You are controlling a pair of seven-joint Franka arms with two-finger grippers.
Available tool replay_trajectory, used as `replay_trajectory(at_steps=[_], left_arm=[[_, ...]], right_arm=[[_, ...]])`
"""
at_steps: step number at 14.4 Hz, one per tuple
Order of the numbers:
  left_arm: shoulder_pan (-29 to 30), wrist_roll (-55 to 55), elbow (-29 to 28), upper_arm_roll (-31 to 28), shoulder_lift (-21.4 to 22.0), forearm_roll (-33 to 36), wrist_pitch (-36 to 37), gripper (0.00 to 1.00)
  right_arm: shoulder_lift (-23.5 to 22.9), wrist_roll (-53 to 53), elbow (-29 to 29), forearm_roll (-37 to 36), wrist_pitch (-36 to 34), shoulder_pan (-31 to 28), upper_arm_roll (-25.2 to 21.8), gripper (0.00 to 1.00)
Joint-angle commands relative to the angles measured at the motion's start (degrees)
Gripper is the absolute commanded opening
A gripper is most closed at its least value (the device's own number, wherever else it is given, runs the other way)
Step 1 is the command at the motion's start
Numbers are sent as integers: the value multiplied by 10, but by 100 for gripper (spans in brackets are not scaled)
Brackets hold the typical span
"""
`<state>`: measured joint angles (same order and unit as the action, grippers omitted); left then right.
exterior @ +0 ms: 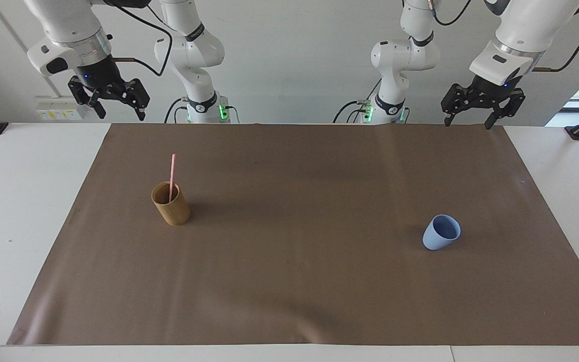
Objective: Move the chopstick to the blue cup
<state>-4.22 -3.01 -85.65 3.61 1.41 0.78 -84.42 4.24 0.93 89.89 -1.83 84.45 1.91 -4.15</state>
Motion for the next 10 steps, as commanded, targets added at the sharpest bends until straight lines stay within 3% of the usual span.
replay_trajectory(at_steps=[1, 10], left_arm=[[2, 3, -20, 1, 16, -5, -11, 100], [3, 9, -15, 2, 15, -4, -9, 100]], right_arm=[[13, -18, 13, 7, 1, -9, 3, 100], [16, -18, 15, 7, 0, -9, 2, 100]])
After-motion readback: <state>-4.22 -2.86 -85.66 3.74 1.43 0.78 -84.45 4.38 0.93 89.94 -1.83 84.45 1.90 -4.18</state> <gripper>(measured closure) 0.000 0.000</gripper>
